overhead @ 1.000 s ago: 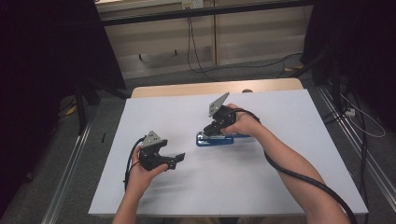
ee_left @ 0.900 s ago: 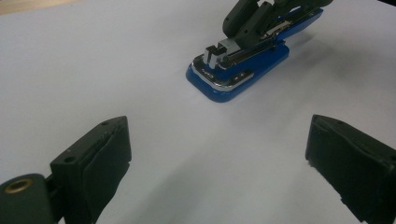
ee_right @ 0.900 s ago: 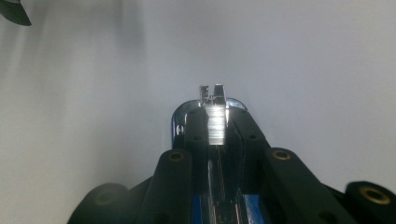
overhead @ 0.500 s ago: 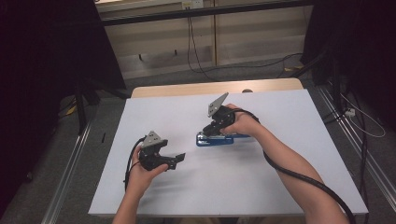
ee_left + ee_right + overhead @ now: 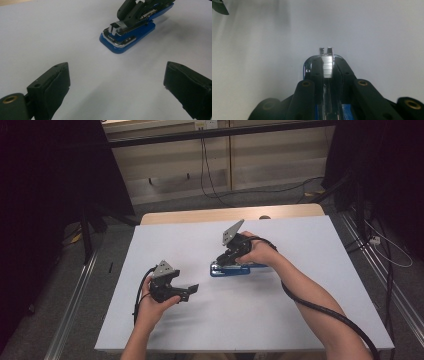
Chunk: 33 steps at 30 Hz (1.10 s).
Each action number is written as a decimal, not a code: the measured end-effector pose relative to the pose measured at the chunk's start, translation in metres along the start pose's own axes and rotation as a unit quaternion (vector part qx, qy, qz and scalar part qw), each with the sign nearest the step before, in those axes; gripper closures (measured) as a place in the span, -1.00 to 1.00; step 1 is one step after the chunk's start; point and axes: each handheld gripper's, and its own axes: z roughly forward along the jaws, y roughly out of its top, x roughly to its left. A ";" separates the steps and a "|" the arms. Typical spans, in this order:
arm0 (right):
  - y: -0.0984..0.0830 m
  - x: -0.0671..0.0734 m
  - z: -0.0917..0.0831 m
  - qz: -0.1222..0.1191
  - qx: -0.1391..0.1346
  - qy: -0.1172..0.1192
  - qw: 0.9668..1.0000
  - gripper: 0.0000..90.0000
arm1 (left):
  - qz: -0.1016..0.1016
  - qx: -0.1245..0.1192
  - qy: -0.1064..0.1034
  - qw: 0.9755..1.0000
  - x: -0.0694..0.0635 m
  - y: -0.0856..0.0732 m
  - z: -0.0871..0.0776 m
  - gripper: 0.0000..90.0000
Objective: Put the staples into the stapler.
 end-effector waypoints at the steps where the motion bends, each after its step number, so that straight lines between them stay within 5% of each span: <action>1: 0.000 0.000 0.000 -0.002 0.000 0.001 1.000 0.76 | -0.001 0.000 0.000 1.000 0.000 0.000 0.000 -0.84; 33: 0.003 -0.001 0.005 -0.003 -0.006 0.004 1.000 0.70 | -0.001 -0.001 0.001 1.000 0.000 0.000 0.000 -0.84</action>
